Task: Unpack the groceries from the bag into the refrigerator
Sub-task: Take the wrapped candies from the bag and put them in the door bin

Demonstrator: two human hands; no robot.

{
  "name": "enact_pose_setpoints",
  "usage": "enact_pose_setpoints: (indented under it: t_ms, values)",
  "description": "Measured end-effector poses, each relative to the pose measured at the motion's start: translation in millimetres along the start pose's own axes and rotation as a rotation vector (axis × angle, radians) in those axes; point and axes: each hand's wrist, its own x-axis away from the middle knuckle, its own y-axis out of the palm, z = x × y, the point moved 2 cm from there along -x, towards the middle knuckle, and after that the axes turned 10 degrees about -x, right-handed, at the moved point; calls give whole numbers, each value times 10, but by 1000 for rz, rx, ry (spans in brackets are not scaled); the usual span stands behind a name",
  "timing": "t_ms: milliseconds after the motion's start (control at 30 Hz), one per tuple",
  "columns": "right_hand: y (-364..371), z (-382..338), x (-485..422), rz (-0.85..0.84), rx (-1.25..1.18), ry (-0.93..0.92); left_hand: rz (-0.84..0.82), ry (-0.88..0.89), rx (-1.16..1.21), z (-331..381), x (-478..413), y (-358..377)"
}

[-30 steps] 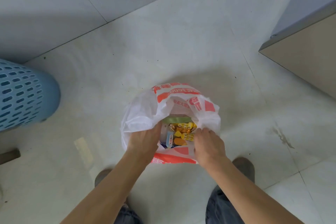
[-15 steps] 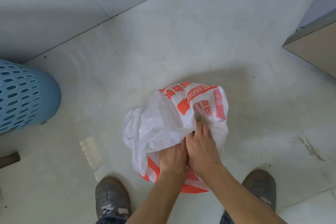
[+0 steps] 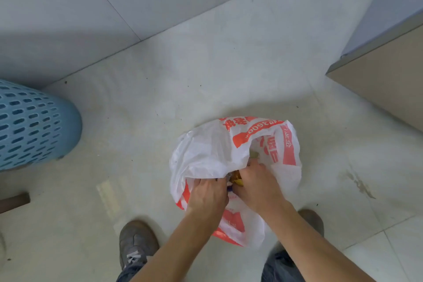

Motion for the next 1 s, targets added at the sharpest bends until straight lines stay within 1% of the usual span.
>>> enact_pose_setpoints:
  t_ms: [67,167,267,333,400,500,567,700,867,1000]
  values:
    - [-180,-55,141,13,27,-39,48,5,38,35,84,-237]
    - [-451,-167,418,-2,35,-71,40,4,173,65,245,-603]
    - [-732,-254,720,38,-41,-49,94,13,211,96,483,-958]
    - [-903,-314,914,47,-146,-18,101,3,249,101,655,-1151]
    - [-1058,-377,1086,45,-315,19,83,-21,316,100,817,-1320]
    - [-1252,-473,1292,56,-568,45,47,-75,463,111,1040,-1534]
    - [-1329,-521,1396,76,-687,56,31,-121,590,128,1174,-1668]
    - [-1476,-618,1644,68,-832,125,35,-180,705,186,1438,-1982]
    - [-1852,-796,2151,68,-947,150,-20,-166,808,352,1787,-2512]
    - [-2333,-957,2667,120,-1019,167,-106,-128,985,564,2138,-3061]
